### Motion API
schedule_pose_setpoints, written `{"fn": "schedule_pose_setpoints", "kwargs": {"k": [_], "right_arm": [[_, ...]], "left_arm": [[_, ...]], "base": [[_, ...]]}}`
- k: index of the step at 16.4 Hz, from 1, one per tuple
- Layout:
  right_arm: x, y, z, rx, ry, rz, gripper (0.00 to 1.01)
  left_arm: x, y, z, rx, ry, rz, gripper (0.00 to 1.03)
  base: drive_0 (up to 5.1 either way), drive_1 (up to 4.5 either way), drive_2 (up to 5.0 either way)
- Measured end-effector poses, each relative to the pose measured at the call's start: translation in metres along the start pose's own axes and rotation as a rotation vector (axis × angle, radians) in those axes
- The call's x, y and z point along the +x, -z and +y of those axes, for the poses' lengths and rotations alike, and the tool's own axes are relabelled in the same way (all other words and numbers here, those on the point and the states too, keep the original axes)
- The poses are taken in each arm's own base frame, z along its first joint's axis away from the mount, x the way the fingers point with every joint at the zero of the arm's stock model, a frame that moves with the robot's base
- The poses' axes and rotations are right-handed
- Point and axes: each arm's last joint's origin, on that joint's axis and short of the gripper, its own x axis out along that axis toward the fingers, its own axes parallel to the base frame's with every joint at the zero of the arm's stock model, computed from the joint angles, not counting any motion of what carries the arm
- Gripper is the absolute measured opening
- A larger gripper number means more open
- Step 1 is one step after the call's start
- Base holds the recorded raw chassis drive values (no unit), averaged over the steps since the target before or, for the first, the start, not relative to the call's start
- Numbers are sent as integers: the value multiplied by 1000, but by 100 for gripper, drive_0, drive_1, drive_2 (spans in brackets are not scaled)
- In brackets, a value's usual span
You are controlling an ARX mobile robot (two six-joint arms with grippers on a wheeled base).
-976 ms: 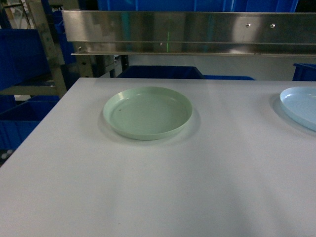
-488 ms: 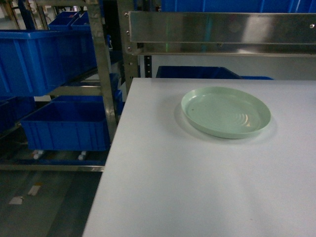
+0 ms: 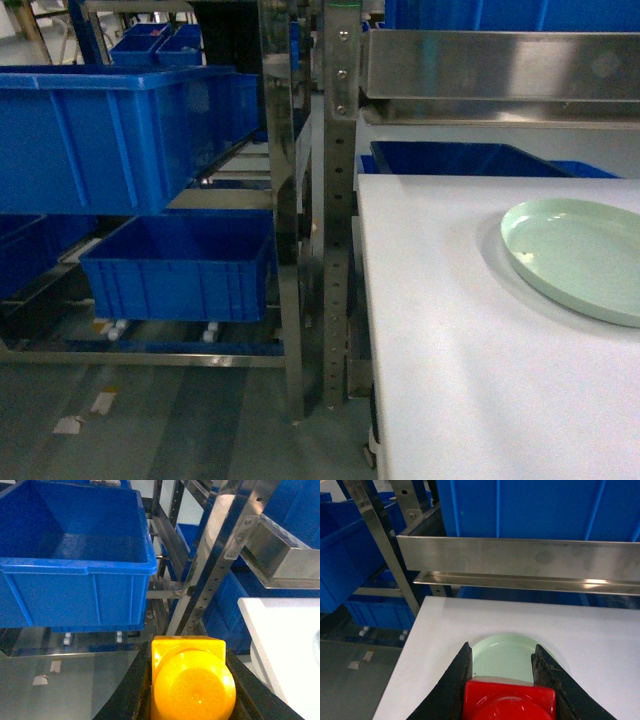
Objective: Sort and place red and yellow blocks in left bins
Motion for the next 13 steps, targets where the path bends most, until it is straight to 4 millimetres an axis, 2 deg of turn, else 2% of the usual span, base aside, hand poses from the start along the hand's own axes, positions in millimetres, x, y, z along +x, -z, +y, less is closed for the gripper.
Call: {"fn": "schedule_pose_setpoints", "kwargs": {"k": [8,13], "right_arm": [[0,-1,0,-1,0,-3,29],[1,0,0,0,-2,0,29]], "left_arm": [[0,0,0,0,-1,1,27],[1,1,0,-2,-1,5,27]], "base": [[-455,393,94],[-487,228,271]]}}
